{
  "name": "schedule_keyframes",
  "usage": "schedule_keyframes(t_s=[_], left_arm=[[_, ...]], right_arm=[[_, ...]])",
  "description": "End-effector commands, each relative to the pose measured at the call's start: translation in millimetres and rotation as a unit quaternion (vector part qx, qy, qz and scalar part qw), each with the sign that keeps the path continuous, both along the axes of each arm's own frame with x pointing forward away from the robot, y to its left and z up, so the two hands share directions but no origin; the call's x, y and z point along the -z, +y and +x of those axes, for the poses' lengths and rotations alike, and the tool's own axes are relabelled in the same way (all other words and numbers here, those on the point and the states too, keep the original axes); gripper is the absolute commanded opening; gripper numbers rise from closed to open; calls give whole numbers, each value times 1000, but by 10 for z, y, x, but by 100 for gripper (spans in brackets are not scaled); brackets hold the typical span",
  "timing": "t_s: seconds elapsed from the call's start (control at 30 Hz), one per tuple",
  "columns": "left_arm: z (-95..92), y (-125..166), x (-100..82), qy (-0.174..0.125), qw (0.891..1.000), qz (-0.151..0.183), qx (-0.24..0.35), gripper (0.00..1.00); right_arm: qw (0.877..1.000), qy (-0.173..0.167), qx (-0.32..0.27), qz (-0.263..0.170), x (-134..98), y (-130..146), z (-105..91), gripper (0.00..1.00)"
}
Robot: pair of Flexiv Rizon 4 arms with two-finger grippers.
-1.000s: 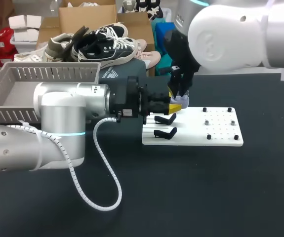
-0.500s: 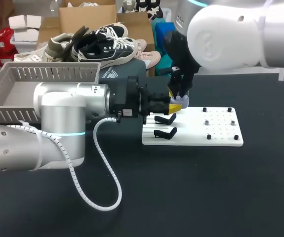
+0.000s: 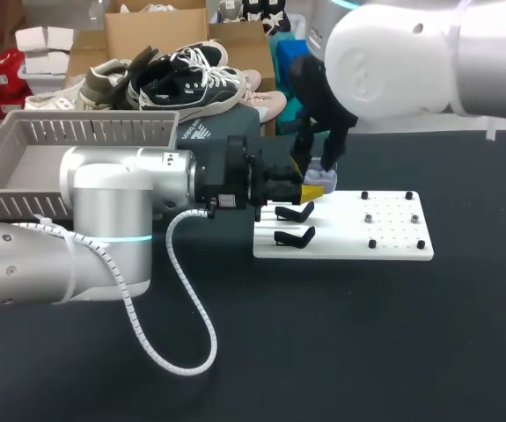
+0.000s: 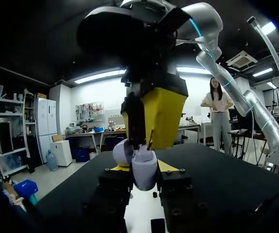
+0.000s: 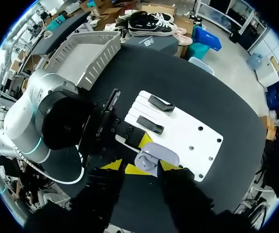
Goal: Pick up each earbud case from the left stands, insert the matching earbuds, close the lid, and place the case in the box.
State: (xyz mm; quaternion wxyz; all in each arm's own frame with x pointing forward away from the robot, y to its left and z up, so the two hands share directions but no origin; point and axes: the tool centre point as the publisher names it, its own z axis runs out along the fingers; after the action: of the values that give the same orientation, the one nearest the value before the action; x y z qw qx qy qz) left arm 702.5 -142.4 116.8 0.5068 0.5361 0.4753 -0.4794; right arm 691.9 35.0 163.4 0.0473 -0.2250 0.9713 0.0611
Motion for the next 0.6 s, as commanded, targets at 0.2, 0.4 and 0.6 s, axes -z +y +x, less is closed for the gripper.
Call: schedule_keyframes(t_s=[0.2,0.4,0.6], left_arm=[[3,0,1,-1,1000,-2,1,0],[3,0,1,-1,1000,-2,1,0],[3,0,1,-1,1000,-2,1,0]], right_arm=[[1000,-12,21,1,-174,-113,-9,88],[993,-34,116,-1,-203,-311,278,100],[986,-32,162,-11,-142,-462,540,100]])
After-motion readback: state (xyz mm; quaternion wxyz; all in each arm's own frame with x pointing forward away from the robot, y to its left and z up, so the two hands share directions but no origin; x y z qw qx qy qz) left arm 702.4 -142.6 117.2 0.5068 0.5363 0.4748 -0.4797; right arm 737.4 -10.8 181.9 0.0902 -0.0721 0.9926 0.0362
